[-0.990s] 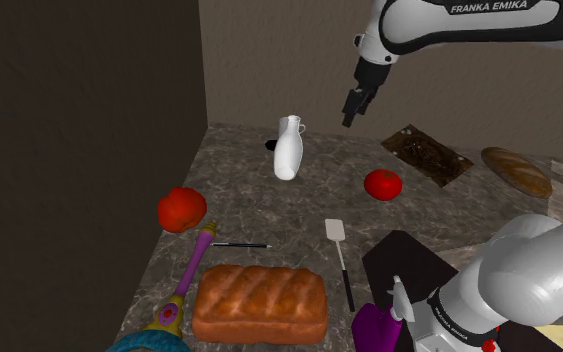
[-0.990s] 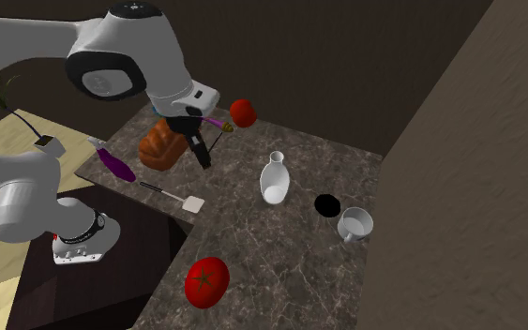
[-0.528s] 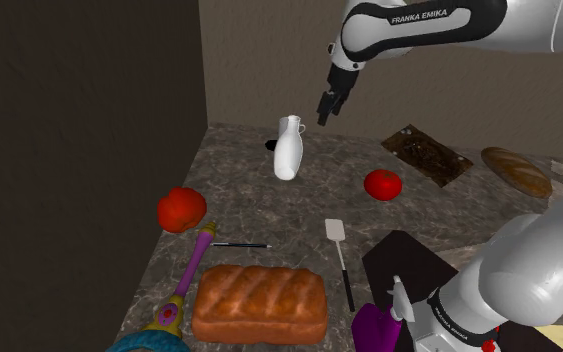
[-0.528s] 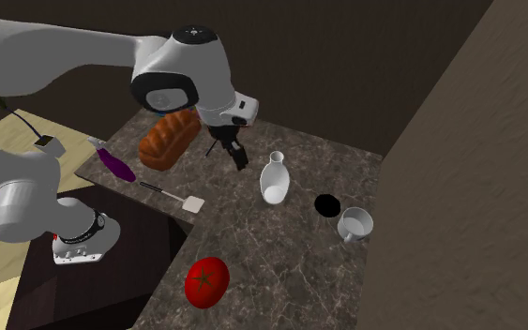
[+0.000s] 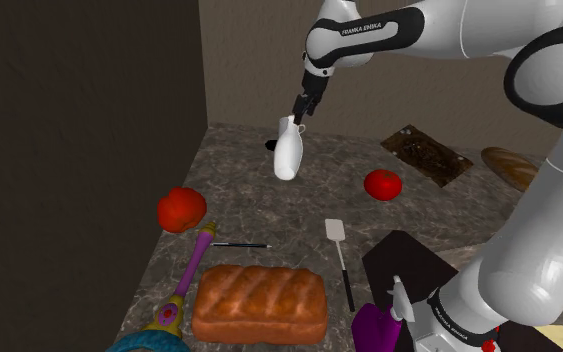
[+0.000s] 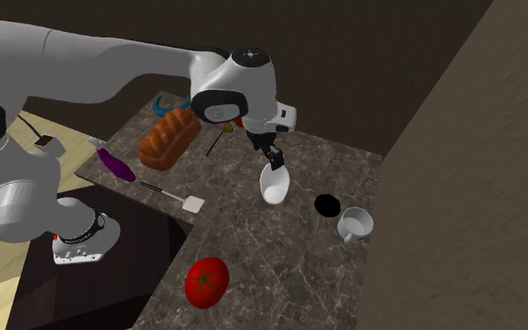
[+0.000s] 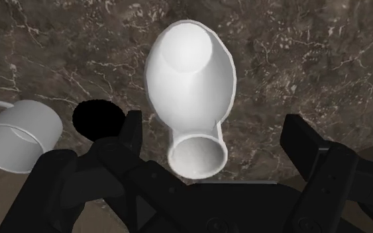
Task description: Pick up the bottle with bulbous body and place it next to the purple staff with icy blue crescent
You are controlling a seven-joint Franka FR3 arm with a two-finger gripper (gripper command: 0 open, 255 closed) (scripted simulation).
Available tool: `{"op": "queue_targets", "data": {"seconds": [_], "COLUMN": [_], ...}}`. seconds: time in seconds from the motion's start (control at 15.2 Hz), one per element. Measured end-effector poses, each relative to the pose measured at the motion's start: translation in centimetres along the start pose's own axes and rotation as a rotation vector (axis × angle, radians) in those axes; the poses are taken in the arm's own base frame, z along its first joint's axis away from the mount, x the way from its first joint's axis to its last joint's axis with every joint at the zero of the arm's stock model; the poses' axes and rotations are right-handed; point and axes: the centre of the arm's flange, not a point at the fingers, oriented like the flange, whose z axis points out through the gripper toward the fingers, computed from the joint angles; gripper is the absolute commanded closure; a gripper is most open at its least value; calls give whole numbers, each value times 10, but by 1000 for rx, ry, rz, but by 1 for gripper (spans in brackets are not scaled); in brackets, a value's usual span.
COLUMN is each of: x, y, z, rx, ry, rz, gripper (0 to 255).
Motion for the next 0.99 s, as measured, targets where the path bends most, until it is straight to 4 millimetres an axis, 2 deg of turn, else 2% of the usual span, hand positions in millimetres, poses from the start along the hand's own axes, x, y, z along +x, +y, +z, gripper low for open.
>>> {"op": "queue_targets", "data": {"seconds": [0.2,0.59,0.99], "x": [13,14,15], "y": [7,9,7], "z": [14,44,48], "rx": [7,8,8], "ry": [6,7,7], "rz": [-8,-9,-9], "gripper": [0,0,0]}}
